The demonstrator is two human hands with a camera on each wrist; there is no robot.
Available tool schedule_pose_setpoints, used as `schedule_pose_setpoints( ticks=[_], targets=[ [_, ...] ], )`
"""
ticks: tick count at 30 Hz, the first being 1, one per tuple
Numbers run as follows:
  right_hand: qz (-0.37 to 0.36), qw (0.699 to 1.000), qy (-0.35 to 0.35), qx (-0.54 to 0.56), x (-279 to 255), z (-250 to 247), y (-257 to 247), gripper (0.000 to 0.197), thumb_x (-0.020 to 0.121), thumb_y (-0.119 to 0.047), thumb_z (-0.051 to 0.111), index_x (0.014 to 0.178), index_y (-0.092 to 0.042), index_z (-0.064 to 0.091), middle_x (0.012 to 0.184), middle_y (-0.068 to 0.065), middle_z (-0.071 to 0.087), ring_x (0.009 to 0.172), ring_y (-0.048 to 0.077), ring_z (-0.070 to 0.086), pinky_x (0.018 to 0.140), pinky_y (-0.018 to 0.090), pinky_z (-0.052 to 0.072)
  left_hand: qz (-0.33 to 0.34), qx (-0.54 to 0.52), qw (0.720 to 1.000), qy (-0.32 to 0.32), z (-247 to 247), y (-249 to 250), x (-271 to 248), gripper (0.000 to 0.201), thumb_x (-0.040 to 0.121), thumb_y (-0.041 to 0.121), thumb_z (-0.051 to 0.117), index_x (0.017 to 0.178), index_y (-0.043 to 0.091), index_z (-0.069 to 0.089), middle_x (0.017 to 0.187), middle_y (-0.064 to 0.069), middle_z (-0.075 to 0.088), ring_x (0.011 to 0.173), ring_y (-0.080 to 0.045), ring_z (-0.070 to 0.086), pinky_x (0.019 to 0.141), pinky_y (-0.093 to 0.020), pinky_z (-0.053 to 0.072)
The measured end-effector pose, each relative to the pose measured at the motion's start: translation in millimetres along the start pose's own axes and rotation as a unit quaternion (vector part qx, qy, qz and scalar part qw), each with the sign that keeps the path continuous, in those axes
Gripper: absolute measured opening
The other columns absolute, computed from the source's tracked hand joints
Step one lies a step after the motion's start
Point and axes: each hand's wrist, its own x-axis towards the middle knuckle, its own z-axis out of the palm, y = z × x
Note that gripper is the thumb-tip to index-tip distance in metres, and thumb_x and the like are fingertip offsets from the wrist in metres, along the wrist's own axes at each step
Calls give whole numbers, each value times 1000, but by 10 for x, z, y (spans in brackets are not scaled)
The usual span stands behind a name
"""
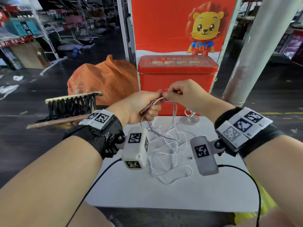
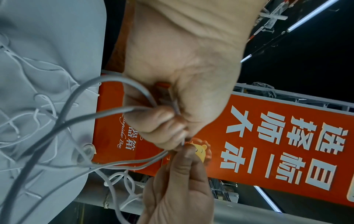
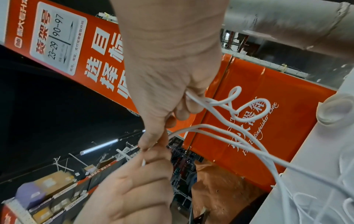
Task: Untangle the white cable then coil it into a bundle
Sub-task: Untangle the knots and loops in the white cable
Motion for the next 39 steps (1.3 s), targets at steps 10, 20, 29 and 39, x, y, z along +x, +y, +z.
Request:
schedule_pose_setpoints(
  ticks=[10,20,29,39],
  targets=[
    [117,984,-121,52,-43,-49,89,24,79,-37,72,79,-15,63,65,-2,63,55,8,49,51,18,39,46,-123,991,-27,-92,76,-74,43,101,39,31,64,18,35,44,9,24,30,-1,20,30,-15,12],
    [107,851,-99,505,-105,-142,260,19,81,-4,63,73,-15,50,59,0,58,61,14,59,73,28,54,83,-183,979,29,-321,20,-67,43,102,35,33,63,18,35,42,9,26,33,-5,25,42,-19,41],
    [103,904,-86,406,-136,-172,310,15,77,-13,66,66,-10,56,57,2,61,63,17,66,68,24,53,91,-177,978,70,-337,75,-88,42,101,33,38,63,16,36,39,9,25,31,-5,22,36,-17,32],
    [97,876,-133,454,-153,-156,181,21,74,-2,66,82,-14,51,65,-1,66,67,11,65,64,17,52,127,-218,948,193,-364,-12,22,40,94,38,54,63,18,42,39,9,32,32,-4,32,41,-15,40]
  ],
)
